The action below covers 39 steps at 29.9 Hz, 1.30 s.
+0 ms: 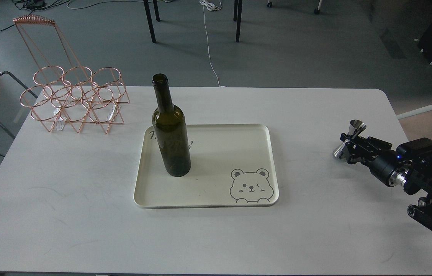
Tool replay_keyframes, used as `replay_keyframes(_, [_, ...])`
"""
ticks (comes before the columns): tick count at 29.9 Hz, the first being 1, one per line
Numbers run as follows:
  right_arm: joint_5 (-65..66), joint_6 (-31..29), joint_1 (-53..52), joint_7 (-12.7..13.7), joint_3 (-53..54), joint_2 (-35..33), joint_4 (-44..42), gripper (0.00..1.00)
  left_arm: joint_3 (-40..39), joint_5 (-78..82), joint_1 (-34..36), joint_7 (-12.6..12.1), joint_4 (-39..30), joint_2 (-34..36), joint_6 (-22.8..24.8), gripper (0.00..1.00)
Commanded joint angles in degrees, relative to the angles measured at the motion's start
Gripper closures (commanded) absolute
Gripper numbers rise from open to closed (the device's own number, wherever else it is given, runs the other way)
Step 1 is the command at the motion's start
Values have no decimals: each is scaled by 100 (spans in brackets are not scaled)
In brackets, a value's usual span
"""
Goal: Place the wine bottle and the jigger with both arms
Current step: 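Lift the jigger with the right gripper and carry it off the tray, then set the jigger on the table and withdraw the right gripper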
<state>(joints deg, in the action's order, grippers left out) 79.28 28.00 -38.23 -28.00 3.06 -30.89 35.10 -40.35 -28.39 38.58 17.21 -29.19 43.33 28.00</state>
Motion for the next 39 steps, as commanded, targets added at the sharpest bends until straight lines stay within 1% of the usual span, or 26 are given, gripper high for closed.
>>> replay_keyframes(1, [-9,0,0,0,-7,-39,49,63,0,0,0,1,1,0,0,1])
replay_keyframes(2, [-9,0,0,0,-7,-57,93,55,0,-9,0,1,-8,0,0,1])
replay_keyframes(3, [-9,0,8,0,-16,-66,128,49,0,0,0,1,-8,0,0,1])
replay_keyframes(6, [-9,0,114,0,-33,-75,243,44,0,0,0,1,1,0,0,1])
replay_keyframes(11, [-9,0,228,0,-25,-250,445,42,0,-9,0,1,-8,0,0,1])
replay_keyframes(16, [-9,0,228,0,-16,-716,1059,34,0,-9,0,1,-8,9,0,1])
replay_keyframes(23, [-9,0,246,0,-25,-1190,1289,33,-8,-18,0,2,-8,-18,0,1])
replay_keyframes(28, [-9,0,176,0,-25,-1752,1859,30,0,0,-17,1,-8,-35,0,1])
replay_keyframes(35, [-97,0,-360,0,54,-2482,2896,27,18,0,-18,-34,-8,35,0,1])
replay_keyframes(39, [-105,0,-1018,0,54,-2597,3362,25,62,9,-18,-60,-8,158,0,1])
